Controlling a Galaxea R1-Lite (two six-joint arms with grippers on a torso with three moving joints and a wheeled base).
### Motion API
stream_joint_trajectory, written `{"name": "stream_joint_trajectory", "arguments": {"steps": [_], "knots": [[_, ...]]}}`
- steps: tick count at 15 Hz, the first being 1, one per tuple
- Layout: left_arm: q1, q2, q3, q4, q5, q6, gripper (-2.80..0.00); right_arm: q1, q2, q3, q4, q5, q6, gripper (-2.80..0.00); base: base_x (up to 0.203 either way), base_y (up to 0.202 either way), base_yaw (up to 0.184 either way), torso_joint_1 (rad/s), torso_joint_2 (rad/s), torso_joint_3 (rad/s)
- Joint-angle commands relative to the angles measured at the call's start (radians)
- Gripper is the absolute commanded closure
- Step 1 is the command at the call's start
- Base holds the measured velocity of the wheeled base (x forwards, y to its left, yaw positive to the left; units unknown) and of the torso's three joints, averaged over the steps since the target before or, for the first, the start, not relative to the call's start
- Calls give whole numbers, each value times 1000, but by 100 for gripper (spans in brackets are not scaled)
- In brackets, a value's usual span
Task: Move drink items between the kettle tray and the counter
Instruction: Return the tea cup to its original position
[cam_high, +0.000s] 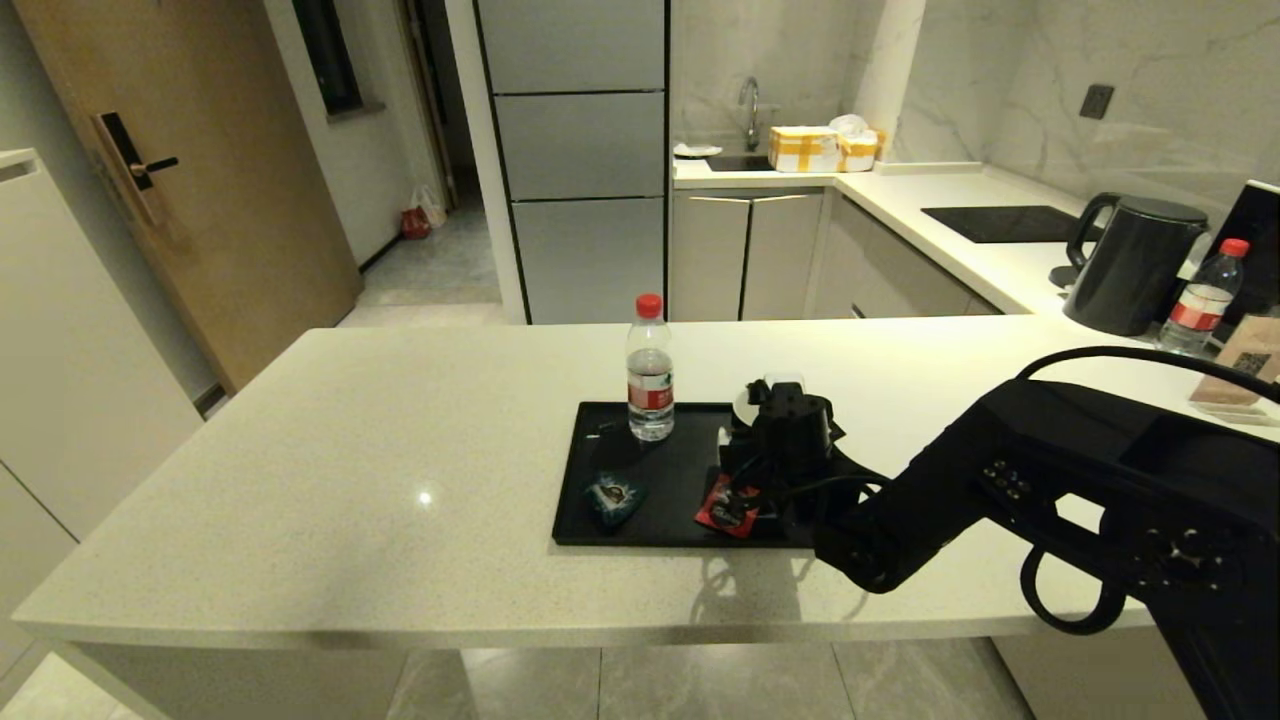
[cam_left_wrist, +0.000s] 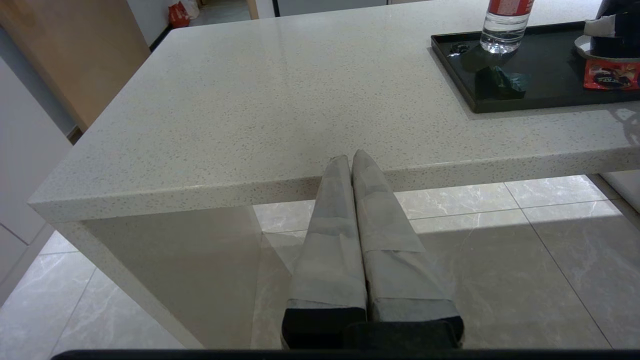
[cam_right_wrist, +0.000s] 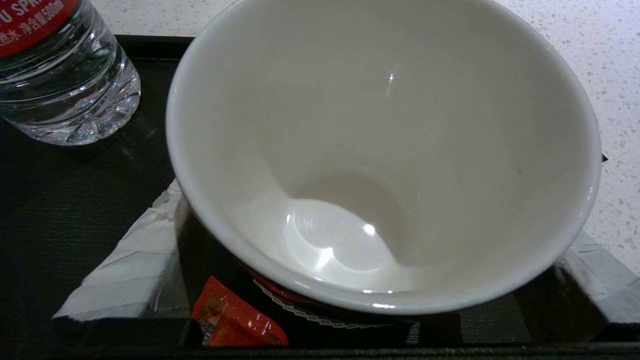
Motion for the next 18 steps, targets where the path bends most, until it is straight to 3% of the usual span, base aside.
{"name": "stream_joint_trajectory", "arguments": {"steps": [1, 18], "knots": [[0, 0, 0, 0, 0, 1, 0, 3, 0, 0, -4, -3, 1, -280, 0, 0, 0, 0, 0, 0], [0, 0, 0, 0, 0, 1, 0, 4, 31, 3, -26, -6, 1, -280, 0, 0, 0, 0, 0, 0]]}}
